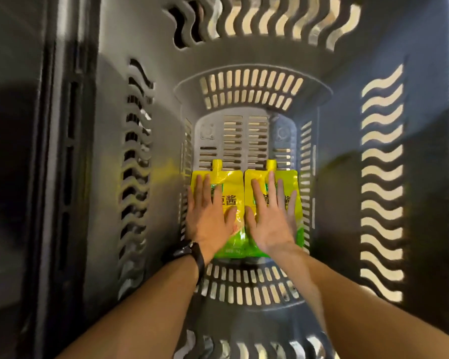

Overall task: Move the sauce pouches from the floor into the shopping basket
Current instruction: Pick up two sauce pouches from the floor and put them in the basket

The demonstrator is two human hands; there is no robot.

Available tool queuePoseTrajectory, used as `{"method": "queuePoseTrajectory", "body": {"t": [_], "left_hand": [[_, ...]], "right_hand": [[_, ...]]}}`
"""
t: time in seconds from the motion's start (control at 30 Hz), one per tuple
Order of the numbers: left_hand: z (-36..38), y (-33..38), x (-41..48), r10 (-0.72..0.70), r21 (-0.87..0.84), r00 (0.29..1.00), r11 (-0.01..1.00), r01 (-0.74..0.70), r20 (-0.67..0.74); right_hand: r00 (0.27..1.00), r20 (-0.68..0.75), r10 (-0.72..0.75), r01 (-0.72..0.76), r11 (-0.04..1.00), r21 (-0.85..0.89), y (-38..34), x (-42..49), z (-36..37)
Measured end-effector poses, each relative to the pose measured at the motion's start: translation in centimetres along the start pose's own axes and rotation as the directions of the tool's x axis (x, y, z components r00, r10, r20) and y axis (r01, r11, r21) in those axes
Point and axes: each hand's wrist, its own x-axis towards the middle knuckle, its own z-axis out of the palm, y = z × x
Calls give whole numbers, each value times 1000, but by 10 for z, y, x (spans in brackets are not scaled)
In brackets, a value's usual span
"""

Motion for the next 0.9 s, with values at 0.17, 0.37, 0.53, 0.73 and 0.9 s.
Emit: {"method": "queuePoseTrajectory", "body": {"t": [0.17,0.37,0.53,0.73,0.9], "left_hand": [[10,0,12,68,7,998,998,-68,4],[14,-11,3,120,-20,990,993,-119,69],[10,-18,-2,168,29,979,985,-172,114],[20,-18,-10,159,52,983,985,-165,95],[26,-22,-13,192,46,980,980,-194,47]], "right_hand": [[996,-88,-2,5,1000,31,0,-1,4],[999,-8,35,-34,989,145,-3,9,-10],[1000,-12,-9,10,997,82,2,9,-6],[1000,17,-2,1,998,65,-4,-14,4],[999,34,-5,3,998,62,-9,-27,11]]}}
